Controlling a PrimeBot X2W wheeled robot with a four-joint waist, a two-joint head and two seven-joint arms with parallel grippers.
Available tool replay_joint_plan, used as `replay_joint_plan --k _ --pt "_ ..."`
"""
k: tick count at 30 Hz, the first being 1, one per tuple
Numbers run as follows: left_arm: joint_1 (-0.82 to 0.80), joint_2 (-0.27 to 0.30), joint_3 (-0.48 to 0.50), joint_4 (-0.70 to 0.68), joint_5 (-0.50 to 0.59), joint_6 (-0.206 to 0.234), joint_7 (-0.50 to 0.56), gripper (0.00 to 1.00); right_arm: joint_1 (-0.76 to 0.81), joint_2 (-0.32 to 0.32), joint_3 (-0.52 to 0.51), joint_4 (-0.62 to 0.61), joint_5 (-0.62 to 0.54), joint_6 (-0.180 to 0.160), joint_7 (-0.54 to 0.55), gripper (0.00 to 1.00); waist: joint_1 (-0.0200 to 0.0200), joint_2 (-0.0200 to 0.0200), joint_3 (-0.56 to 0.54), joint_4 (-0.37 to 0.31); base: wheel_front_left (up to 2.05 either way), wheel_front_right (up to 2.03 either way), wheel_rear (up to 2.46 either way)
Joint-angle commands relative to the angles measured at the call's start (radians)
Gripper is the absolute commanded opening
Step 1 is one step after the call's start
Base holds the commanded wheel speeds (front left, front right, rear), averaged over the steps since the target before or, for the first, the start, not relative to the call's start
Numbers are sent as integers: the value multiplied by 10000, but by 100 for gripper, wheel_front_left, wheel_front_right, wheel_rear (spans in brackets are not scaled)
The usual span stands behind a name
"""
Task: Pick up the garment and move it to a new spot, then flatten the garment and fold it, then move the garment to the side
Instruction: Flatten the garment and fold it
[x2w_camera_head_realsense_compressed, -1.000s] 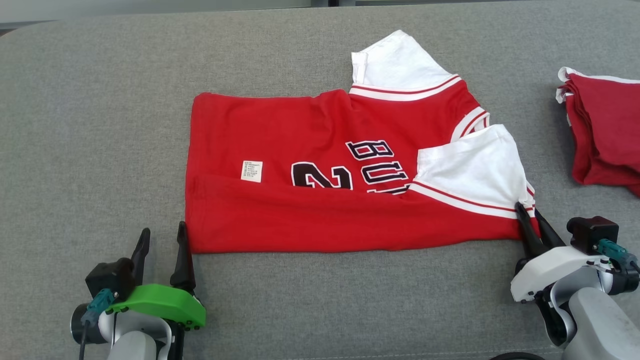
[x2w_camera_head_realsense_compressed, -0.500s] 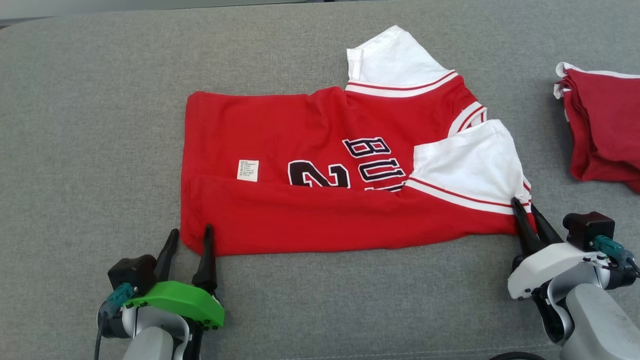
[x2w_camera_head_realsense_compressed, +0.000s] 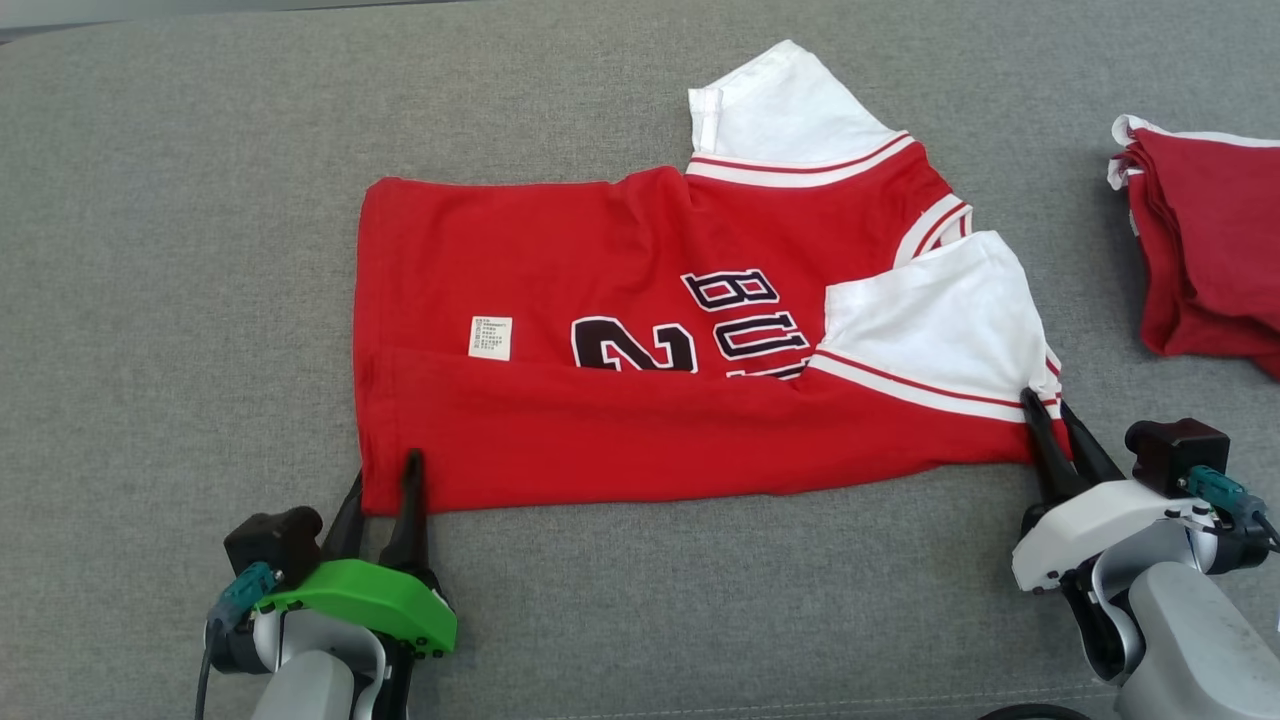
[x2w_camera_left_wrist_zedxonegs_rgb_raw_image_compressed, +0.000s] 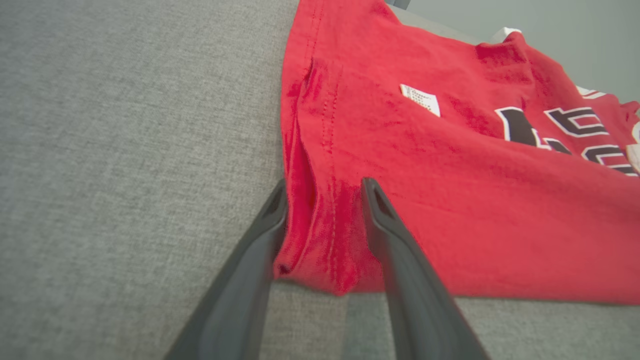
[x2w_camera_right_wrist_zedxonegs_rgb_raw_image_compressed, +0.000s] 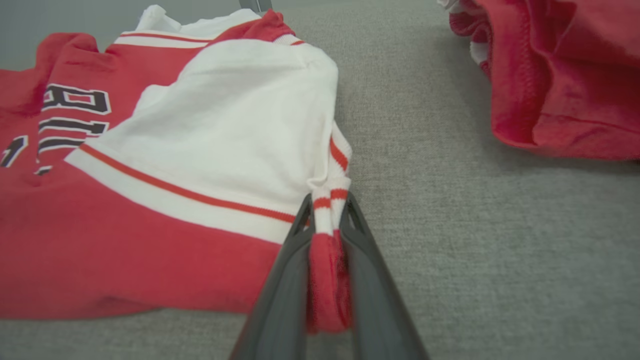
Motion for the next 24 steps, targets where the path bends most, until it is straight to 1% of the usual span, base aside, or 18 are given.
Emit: replay_joint_plan --k 1,2,7,11,19,21,24 --pt "-16 56 -41 145 -64 -28 16 30 -125 12 -13 -5 -48 -20 5 0 0 0 6 7 0 0 0" --pt "-66 54 -48 204 -63 -28 16 0 -132 15 -16 -8 -44 -20 5 0 0 0 10 13 0 0 0" --pt "-129 53 38 179 -73 -28 16 0 -128 48 -24 16 -55 -20 5 0 0 0 -42 25 0 0 0" --pt "133 61 196 120 -152 -29 13 0 80 81 -76 78 -25 -20 4 0 0 0 -399 36 0 0 0" --pt "1071 68 697 454 88 -20 8 0 893 163 -74 158 237 -21 5 0 0 0 -1773 -66 0 0 0" --pt "1442 67 763 603 424 -3 8 0 1313 125 22 86 369 -22 4 0 0 0 -2252 -70 0 0 0" --pt "1811 88 1036 744 478 -3 8 0 1817 81 80 -83 505 -22 4 0 0 0 -2622 -70 0 0 0"
